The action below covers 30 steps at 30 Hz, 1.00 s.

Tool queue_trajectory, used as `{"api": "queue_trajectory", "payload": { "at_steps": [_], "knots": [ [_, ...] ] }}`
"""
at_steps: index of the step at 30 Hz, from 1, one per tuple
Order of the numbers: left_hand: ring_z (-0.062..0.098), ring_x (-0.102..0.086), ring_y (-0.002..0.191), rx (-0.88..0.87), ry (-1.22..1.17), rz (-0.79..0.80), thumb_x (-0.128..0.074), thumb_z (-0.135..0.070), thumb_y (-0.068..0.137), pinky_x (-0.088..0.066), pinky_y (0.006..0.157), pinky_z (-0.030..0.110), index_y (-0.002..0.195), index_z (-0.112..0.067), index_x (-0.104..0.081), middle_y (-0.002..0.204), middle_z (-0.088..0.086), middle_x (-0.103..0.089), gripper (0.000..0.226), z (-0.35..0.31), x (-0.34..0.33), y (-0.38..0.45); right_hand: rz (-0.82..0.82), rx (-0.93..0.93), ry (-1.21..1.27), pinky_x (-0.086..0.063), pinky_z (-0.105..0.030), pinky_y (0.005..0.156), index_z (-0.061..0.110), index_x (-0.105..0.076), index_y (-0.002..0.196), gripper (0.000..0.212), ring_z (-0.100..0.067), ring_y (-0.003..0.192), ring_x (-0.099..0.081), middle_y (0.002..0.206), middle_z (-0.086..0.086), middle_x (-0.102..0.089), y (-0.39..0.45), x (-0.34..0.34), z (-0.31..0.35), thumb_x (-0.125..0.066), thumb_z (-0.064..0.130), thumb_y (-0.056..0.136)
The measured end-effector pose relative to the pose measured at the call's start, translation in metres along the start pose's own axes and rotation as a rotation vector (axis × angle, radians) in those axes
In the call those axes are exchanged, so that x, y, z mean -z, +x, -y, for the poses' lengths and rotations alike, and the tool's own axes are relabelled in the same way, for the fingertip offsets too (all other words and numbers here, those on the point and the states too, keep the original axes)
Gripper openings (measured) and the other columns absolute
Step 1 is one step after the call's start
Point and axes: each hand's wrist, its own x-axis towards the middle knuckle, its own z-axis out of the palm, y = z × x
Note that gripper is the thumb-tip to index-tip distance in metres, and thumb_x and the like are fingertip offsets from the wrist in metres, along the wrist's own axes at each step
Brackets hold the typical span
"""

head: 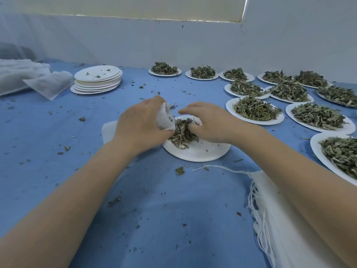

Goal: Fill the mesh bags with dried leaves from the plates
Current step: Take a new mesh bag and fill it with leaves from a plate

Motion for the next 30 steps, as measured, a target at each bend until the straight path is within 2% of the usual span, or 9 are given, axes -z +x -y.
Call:
{"api": "queue_trajectory", "payload": {
  "at_steps": [2, 3, 5, 9, 13, 19, 26, 28, 30],
  "knots": [
    [0.027, -0.055, 0.085, -0.004, 0.008, 0.014, -0.064, -0.033, 0.071, -0.046, 0.072, 0.038, 0.104, -0.018, -0.055, 0.093, 0.001, -0.060, 0.038, 0.001, -0.001, -0.001, 0.161, -0.006, -0.086, -0.024, -0.036, 0.110, 0.028, -0.031, 0.145, 0.054, -0.023, 0.135, -0.026, 0.149, 0.000, -0.033, 0.003, -0.005, 0.000, -0.038, 0.014, 0.094],
    [0.027, -0.055, 0.085, -0.016, 0.019, 0.025, -0.064, -0.033, 0.071, -0.046, 0.072, 0.038, 0.103, -0.017, -0.056, 0.093, 0.002, -0.060, 0.037, 0.001, -0.003, -0.002, 0.203, -0.001, -0.107, -0.025, -0.039, 0.110, 0.030, -0.029, 0.145, 0.055, -0.024, 0.134, -0.026, 0.149, 0.000, -0.033, 0.002, -0.006, 0.001, -0.037, 0.013, 0.093],
    [0.028, -0.055, 0.086, -0.050, 0.046, 0.039, -0.064, -0.031, 0.071, -0.046, 0.071, 0.037, 0.104, -0.016, -0.055, 0.094, 0.002, -0.060, 0.038, 0.003, -0.007, -0.004, 0.211, 0.014, -0.099, -0.031, -0.036, 0.104, 0.031, -0.034, 0.142, 0.053, -0.023, 0.128, -0.035, 0.141, -0.001, -0.042, -0.003, -0.006, -0.001, -0.038, 0.013, 0.092],
    [0.028, -0.055, 0.089, -0.112, 0.057, -0.001, -0.068, -0.031, 0.070, -0.039, 0.069, 0.031, 0.112, -0.014, -0.055, 0.100, 0.005, -0.061, 0.047, 0.006, -0.013, -0.005, 0.084, -0.022, -0.003, -0.040, -0.026, 0.089, 0.034, -0.042, 0.136, 0.051, -0.013, 0.102, -0.050, 0.124, 0.006, -0.055, -0.017, 0.002, -0.011, -0.055, 0.026, 0.088],
    [0.027, -0.055, 0.095, -0.096, 0.012, -0.028, -0.070, -0.030, 0.068, -0.040, 0.072, 0.032, 0.114, -0.015, -0.053, 0.106, 0.005, -0.058, 0.051, 0.007, -0.015, -0.007, 0.078, -0.073, -0.011, -0.037, -0.024, 0.086, 0.029, -0.046, 0.136, 0.054, -0.012, 0.098, -0.047, 0.121, 0.002, -0.053, -0.021, -0.003, -0.015, -0.061, 0.040, 0.085],
    [0.024, -0.054, 0.096, -0.009, -0.027, -0.026, -0.064, -0.038, 0.060, -0.037, 0.072, 0.028, 0.115, -0.021, -0.049, 0.107, 0.000, -0.057, 0.059, 0.011, -0.017, -0.009, -0.095, -0.019, -0.021, -0.034, -0.018, 0.079, 0.023, -0.065, 0.117, 0.031, -0.016, 0.094, -0.053, 0.109, -0.005, -0.061, -0.018, -0.008, -0.018, -0.061, 0.034, 0.089],
    [0.026, -0.057, 0.087, 0.009, -0.040, -0.013, -0.065, -0.036, 0.063, -0.041, 0.069, 0.031, 0.111, -0.023, -0.050, 0.104, -0.001, -0.061, 0.052, 0.012, -0.016, -0.009, -0.487, 0.108, 0.141, -0.041, -0.020, 0.077, 0.011, -0.073, 0.102, 0.020, -0.013, 0.076, -0.052, 0.098, -0.011, -0.067, -0.023, 0.002, -0.007, -0.068, 0.018, 0.084],
    [0.029, -0.058, 0.088, -0.027, -0.013, -0.009, -0.068, -0.035, 0.064, -0.045, 0.071, 0.034, 0.114, -0.020, -0.050, 0.104, 0.002, -0.062, 0.056, 0.009, -0.014, -0.009, -0.489, 0.175, 0.098, -0.036, -0.016, 0.073, 0.011, -0.073, 0.101, 0.019, -0.012, 0.075, -0.052, 0.097, -0.009, -0.067, -0.023, 0.001, 0.000, -0.068, 0.016, 0.084],
    [0.031, -0.059, 0.091, -0.073, 0.025, -0.015, -0.070, -0.034, 0.065, -0.046, 0.072, 0.037, 0.117, -0.016, -0.051, 0.105, 0.006, -0.062, 0.059, 0.006, -0.013, -0.008, -0.440, 0.237, -0.042, -0.035, -0.021, 0.069, 0.010, -0.074, 0.099, 0.017, -0.020, 0.078, -0.057, 0.094, -0.009, -0.066, -0.022, 0.000, 0.005, -0.068, 0.014, 0.084]
  ]
}}
